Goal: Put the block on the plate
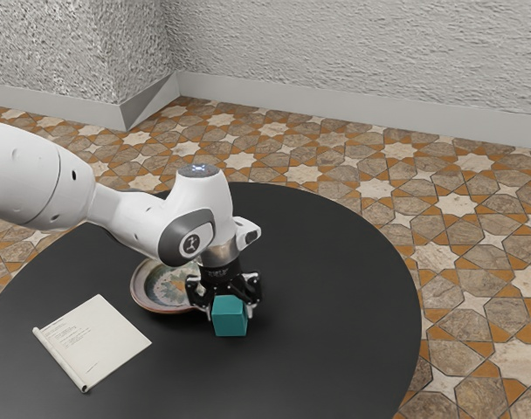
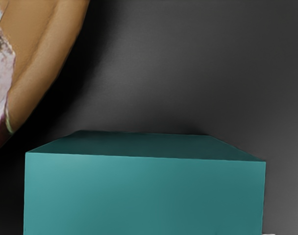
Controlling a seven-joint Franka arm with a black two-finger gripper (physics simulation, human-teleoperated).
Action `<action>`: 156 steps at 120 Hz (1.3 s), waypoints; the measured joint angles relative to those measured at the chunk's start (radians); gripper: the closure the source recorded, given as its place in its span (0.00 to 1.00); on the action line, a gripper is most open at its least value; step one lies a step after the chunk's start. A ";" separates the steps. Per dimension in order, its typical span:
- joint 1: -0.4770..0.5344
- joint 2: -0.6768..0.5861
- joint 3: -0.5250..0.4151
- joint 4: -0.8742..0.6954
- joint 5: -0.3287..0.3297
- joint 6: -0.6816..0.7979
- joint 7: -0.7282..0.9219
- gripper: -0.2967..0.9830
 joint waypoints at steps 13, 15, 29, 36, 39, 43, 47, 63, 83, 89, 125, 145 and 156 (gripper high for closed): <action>0.001 0.000 0.000 0.000 0.000 0.000 0.002 0.40; 0.001 0.000 0.000 0.000 0.000 0.001 0.002 0.40; 0.001 -0.001 0.000 -0.001 0.000 0.001 0.003 0.45; 0.001 -0.001 0.001 -0.001 0.001 0.001 0.003 0.46; 0.001 -0.001 0.001 -0.001 0.001 0.001 0.002 0.46; 0.001 -0.002 0.001 0.000 0.002 0.000 0.002 0.46; 0.001 -0.002 0.001 0.000 0.002 0.000 0.002 0.46; -0.002 -0.006 0.000 0.000 0.004 -0.003 -0.001 0.47; -0.013 -0.037 -0.014 -0.001 0.005 -0.018 -0.005 0.48; -0.014 -0.048 -0.033 0.000 0.005 -0.023 -0.009 0.48; -0.001 -0.071 -0.038 0.262 0.068 -0.242 -0.024 0.49; 0.007 0.012 0.137 0.425 0.074 -0.382 0.030 0.48; 0.024 0.017 0.172 0.401 0.053 -0.413 0.064 0.48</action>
